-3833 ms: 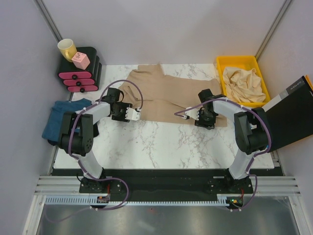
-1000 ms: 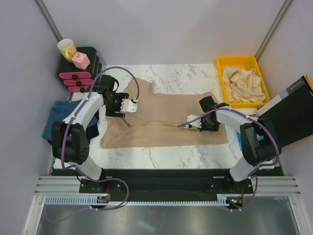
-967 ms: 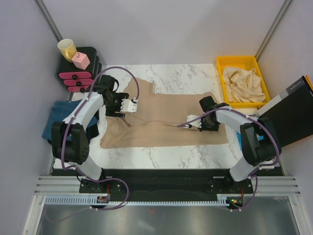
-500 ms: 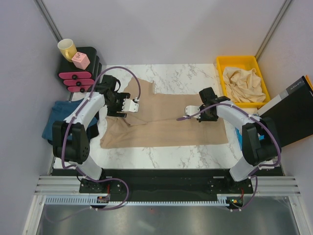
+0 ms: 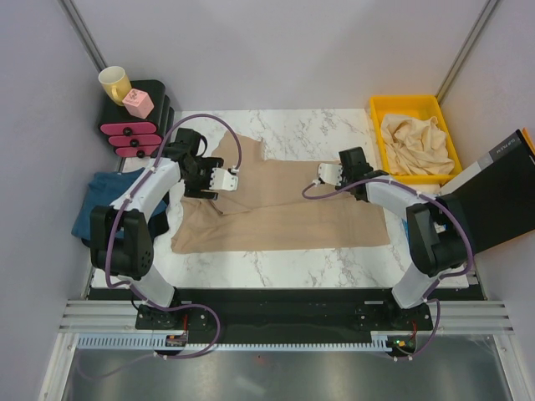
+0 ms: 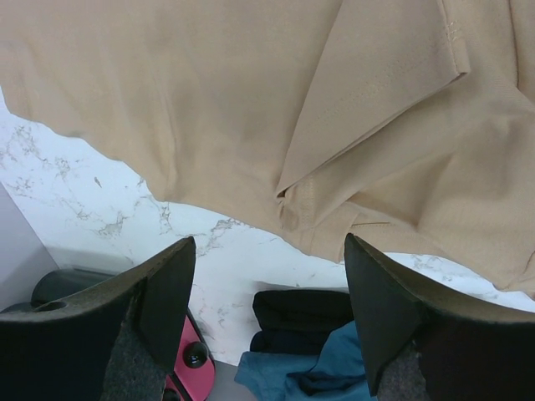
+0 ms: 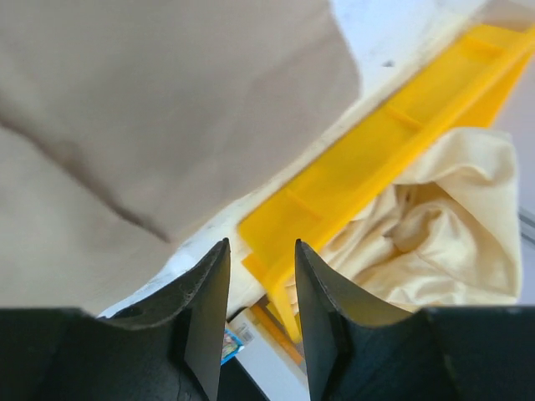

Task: Fold and stack the t-shirts
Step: Fold the tshirt

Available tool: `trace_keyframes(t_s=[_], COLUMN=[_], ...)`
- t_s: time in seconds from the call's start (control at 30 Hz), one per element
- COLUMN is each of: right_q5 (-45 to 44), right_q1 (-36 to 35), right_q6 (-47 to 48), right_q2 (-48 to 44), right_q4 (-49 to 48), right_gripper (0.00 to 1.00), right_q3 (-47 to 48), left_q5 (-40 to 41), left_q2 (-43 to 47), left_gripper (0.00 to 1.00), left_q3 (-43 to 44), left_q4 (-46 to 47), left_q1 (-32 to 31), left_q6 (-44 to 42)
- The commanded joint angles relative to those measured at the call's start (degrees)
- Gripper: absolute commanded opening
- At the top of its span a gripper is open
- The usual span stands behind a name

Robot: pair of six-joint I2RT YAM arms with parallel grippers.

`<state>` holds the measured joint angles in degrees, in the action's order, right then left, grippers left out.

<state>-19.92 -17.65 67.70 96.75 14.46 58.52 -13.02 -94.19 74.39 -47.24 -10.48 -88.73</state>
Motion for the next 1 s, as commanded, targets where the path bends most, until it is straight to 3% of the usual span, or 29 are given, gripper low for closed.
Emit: trace_keyframes(t_s=[0.0,0.17,0.27,0.33,0.4,0.73,0.97], right_q5=[-4.3,12.2,19.8,22.0,22.0,17.3,16.4], right_q1=[0.3,0.3,-0.1,-0.7,-1.1,-1.3,-1.3], right_q6=[-3.8,-7.4,-8.0,-8.2,-9.0,-7.9,-7.8], right_q2=[0.8,1.9,4.1,6.6,8.5,10.1,9.9], right_q4=[-8.3,12.0,21.0,24.3,24.4,21.3,20.2], right_gripper=[0.45,0.42,0.33,0.20,0.11,0.11,0.11], right_q3=[2.7,10.9,16.4,18.2,19.2,16.5,15.8], left_q5=[-1.7,-4.0,-7.3,-8.4,-9.6,-15.1,-14.8], left_q2=[-1.2,-3.5,-4.9,-5.0,-4.8,0.8,0.6], left_gripper=[0.79,0.79,0.79,0.77,0.75,0.79,0.74], left_q3=[0.0,0.1,0.6,0.4,0.4,-3.5,-5.0], left_q4=[1.8,1.8,1.7,1.6,0.8,-5.1,-5.7], left_q1=[-0.2,-0.5,-0.8,-0.9,-1.6,-4.5,-6.7], left_q6=[0.1,-2.3,-3.8,-5.2,-6.0,-7.2,-4.9])
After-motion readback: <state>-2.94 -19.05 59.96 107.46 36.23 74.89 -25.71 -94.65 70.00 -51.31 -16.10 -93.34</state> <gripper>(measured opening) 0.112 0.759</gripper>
